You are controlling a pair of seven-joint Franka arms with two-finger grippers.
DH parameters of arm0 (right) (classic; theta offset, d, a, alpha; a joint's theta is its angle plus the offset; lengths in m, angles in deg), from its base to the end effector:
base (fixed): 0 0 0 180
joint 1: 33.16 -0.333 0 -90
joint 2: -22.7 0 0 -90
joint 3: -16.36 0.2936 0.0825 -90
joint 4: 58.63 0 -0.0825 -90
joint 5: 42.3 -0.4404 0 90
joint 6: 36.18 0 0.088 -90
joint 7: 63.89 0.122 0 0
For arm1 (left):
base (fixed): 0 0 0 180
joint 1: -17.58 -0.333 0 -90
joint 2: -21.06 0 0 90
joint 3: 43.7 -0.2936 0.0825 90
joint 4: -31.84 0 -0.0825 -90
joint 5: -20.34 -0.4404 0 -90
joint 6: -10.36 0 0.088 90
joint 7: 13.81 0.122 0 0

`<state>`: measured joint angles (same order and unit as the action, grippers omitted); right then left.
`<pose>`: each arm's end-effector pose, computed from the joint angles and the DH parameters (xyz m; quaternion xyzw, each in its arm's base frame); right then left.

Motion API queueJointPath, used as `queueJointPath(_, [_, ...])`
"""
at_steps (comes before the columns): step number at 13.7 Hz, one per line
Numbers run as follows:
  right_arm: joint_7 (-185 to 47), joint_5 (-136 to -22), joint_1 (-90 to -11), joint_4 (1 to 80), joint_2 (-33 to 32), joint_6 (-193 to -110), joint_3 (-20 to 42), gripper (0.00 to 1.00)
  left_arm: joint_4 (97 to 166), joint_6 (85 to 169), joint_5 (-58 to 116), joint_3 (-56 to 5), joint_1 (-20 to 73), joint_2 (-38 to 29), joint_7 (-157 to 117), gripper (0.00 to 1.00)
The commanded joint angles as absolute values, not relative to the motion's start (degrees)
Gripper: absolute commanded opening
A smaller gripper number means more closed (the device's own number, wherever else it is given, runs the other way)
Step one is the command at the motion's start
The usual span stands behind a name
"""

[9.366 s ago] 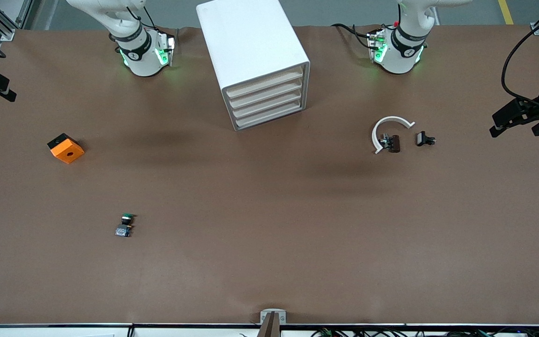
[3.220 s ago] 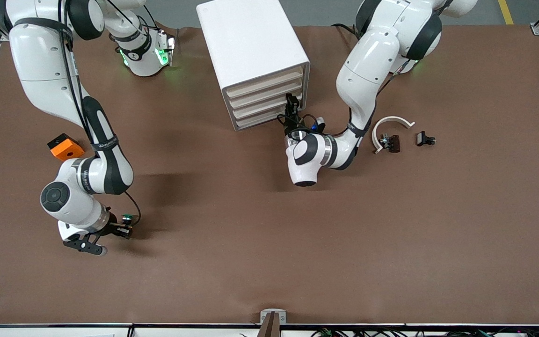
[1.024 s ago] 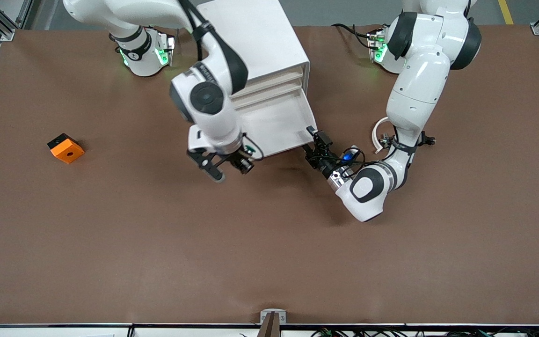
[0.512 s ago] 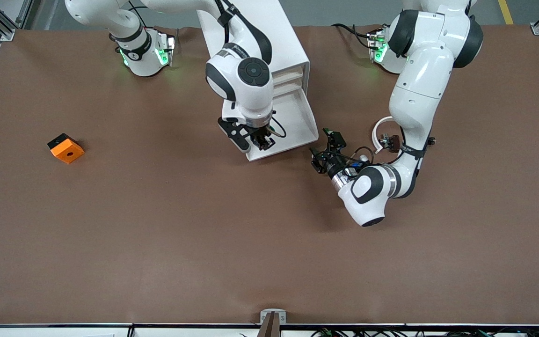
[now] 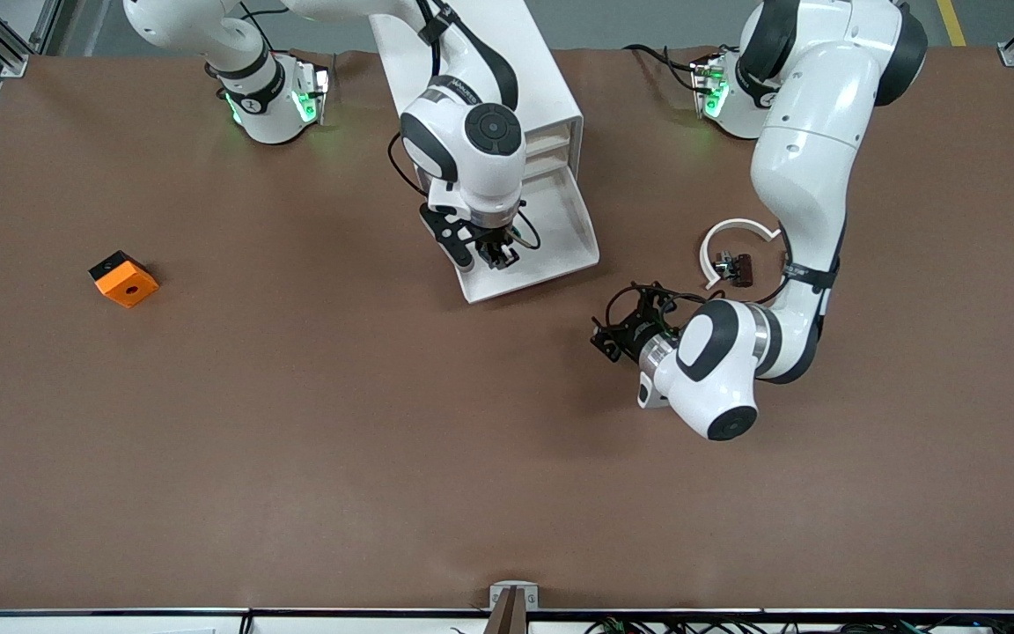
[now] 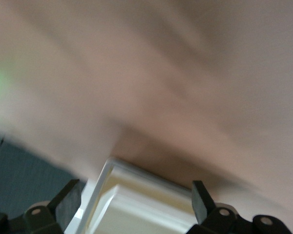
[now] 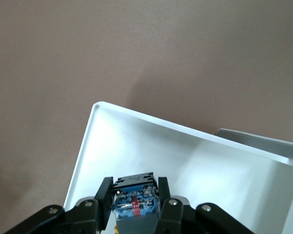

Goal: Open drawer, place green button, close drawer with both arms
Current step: 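Lower the button into the drawer with the right gripper while the left gripper withdraws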

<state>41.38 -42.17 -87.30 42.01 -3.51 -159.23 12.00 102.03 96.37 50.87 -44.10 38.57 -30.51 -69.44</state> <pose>0.4411 0.5246 0.2352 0.8863 -0.4617 0.0104 0.0356 0.6400 -0.3108 0.1535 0.8574 0.3365 -0.3891 0.0160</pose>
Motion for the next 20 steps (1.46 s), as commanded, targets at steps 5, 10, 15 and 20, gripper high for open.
queueJointPath(5, [43.6,-41.0,-89.0,43.2,-3.1,-160.5,11.4,0.0,103.1,113.4,39.4,-43.7,40.3,-27.5,-62.2,1.0])
queueJointPath(10, [43.6,-39.5,-89.0,43.2,-3.9,-161.6,11.4,0.0,103.3,123.0,34.8,-43.8,42.3,-27.5,-62.2,1.0])
queueJointPath(15, [43.7,-39.5,-89.1,43.0,-3.8,-161.3,11.4,0.99,104.6,128.7,30.5,-43.8,46.0,-27.1,-62.2,1.0])
queueJointPath(20, [40.7,-39.5,-88.5,41.5,-3.5,-160.6,11.3,1.0,107.8,128.9,30.5,-43.7,47.0,-23.8,-62.7,1.0])
